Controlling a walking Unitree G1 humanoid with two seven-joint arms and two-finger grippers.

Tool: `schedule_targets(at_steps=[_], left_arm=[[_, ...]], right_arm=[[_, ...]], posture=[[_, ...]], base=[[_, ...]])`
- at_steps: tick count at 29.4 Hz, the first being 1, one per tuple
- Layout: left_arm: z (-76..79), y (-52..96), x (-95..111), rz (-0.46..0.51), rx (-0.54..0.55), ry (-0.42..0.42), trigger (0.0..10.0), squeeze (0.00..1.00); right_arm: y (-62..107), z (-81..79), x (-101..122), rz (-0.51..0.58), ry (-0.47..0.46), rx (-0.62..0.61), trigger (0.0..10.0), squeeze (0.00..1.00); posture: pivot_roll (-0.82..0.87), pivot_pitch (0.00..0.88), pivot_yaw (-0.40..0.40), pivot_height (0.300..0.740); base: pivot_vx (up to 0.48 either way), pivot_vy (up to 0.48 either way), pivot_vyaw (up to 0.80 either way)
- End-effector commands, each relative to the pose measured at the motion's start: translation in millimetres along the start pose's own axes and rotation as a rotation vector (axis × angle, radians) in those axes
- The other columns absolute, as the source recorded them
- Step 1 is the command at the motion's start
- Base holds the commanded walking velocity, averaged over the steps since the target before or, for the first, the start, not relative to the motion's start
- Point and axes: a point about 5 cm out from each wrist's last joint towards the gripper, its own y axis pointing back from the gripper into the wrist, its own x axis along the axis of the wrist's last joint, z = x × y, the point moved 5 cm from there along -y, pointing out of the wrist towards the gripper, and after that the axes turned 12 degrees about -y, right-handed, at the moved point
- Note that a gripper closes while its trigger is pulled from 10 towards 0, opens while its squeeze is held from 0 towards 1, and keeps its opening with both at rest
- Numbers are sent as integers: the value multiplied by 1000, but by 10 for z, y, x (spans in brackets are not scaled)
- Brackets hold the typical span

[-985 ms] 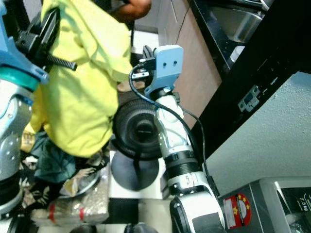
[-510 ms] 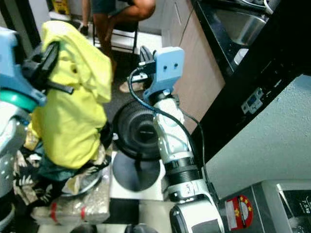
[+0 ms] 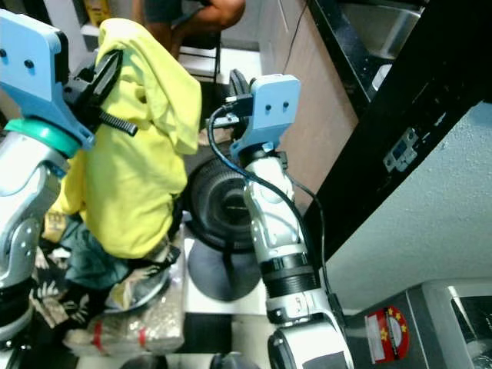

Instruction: Clothes washing

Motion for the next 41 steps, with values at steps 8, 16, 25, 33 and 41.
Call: schedule_targets(at_steps=[8, 16, 25, 33, 41], left_arm=[[-53, -11, 22, 22, 8, -26, 10000, 0], [-80, 25, -63, -9, 48, 5, 10000, 0], [-92, 34, -97, -18, 67, 12, 10000, 0], [-86, 41, -112, -24, 73, 14, 10000, 0], [-71, 60, -136, -34, 74, 12, 10000, 0]], right_arm=[[-8, -26, -11, 3, -23, -6, 10000, 0], [-1, -78, -40, -13, -14, 16, 10000, 0], [0, -73, -46, -23, -14, 21, 10000, 0], [-1, -55, -66, -39, -27, 14, 10000, 0], [-7, -58, -75, -47, -30, 16, 10000, 0]], posture=[[145, 0, 4, 740], [149, 0, -15, 740], [144, 0, -27, 740], [142, 2, -34, 740], [143, 6, -38, 740]], base=[[0, 0, 0], [0, 0, 0], [0, 0, 0], [0, 0, -200], [0, 0, -800]])
